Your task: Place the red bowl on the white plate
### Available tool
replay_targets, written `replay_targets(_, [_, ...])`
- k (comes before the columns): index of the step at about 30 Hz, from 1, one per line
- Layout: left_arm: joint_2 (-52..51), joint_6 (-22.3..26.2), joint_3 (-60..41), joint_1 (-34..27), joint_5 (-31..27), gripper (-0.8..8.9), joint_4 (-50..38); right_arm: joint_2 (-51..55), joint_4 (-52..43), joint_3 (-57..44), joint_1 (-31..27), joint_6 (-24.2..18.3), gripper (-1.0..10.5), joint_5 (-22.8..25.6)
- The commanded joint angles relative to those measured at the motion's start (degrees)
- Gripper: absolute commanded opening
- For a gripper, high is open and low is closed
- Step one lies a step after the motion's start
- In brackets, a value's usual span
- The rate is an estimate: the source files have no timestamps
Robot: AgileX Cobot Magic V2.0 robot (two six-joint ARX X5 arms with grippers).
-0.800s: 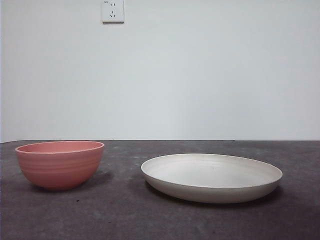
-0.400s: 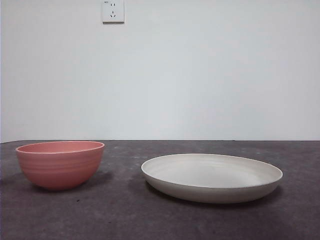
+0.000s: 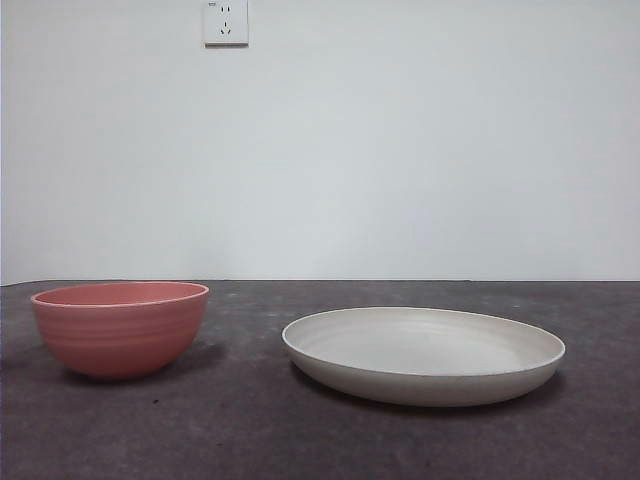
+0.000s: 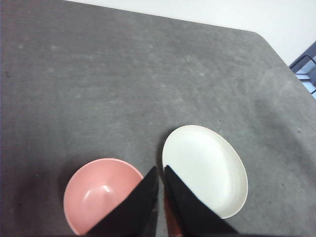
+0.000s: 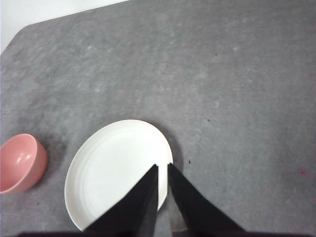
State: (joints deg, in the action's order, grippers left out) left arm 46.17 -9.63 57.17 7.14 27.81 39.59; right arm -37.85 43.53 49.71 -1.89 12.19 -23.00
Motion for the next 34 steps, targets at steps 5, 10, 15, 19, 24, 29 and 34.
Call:
replay_targets(5, [0.4, 0.1, 1.4, 0.5, 0.3, 0.23, -0.3, 0.0, -1.5, 2.1, 0.0, -0.6, 0.3, -1.7])
replay_targets(10, [0.4, 0.2, 1.4, 0.5, 0.3, 0.29, -0.1, 0.2, -1.4, 2.1, 0.0, -0.7, 0.3, -2.8])
replay_targets(15, [0.4, 0.2, 1.4, 0.5, 0.3, 1.28, -0.1, 0.1, -1.3, 2.1, 0.0, -0.7, 1.2, -4.2])
replay_targets(19, [0.4, 0.2, 1.4, 0.5, 0.3, 3.51, -0.1, 0.1, -1.3, 2.1, 0.0, -0.7, 4.1, -4.2])
replay_targets(24, [0.4, 0.2, 1.4, 0.5, 0.3, 5.36, -0.1, 0.1, -1.2, 2.1, 0.0, -0.7, 5.5, -4.5])
replay_targets(29, [0.8, 0.3, 1.4, 0.5, 0.3, 5.66, 0.2, 0.1, -1.2, 2.1, 0.0, -1.0, 5.5, -7.6])
replay_targets(34, [2.9, 2.8, 1.4, 0.4, -1.3, 5.62, 0.7, 0.1, -1.2, 2.1, 0.3, -1.1, 5.5, -9.0])
